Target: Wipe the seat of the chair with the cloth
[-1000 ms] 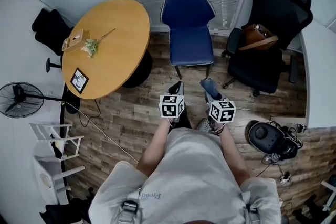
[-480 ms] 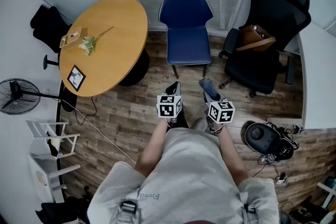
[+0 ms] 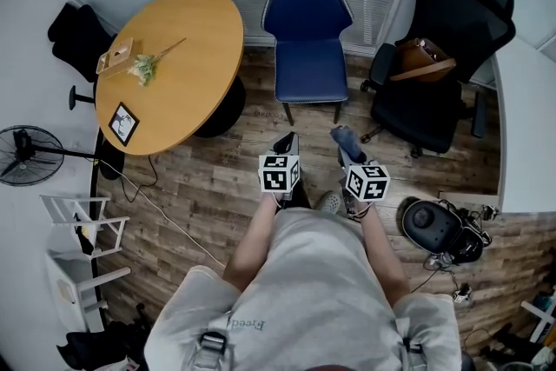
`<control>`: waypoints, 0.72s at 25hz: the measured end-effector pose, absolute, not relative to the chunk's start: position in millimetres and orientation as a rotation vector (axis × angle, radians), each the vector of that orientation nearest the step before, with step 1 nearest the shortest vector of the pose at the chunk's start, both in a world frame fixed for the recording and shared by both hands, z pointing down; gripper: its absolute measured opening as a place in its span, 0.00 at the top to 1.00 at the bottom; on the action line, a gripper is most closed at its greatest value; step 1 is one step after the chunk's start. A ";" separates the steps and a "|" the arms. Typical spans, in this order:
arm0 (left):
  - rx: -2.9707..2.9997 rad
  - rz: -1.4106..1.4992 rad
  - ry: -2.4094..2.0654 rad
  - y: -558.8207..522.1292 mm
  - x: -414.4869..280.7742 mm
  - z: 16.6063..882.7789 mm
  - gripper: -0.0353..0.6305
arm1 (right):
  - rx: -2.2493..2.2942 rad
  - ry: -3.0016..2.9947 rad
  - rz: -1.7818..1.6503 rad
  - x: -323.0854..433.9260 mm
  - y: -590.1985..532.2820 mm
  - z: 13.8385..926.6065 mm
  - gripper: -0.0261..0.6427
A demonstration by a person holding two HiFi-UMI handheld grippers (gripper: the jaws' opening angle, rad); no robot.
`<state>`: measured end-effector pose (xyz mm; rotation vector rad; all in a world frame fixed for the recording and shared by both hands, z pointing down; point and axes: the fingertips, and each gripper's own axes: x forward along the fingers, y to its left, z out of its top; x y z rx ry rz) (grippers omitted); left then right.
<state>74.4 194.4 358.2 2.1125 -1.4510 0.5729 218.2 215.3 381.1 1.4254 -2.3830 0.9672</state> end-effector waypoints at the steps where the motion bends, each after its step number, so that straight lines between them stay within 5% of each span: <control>1: 2.108 0.572 -1.456 194.3 72.8 358.2 0.91 | 1.427 -2.382 0.967 218.2 214.9 381.0 0.89; 18: 2.122 0.579 -1.446 195.2 68.5 358.2 0.91 | 1.449 -2.386 0.934 219.6 212.2 377.6 0.89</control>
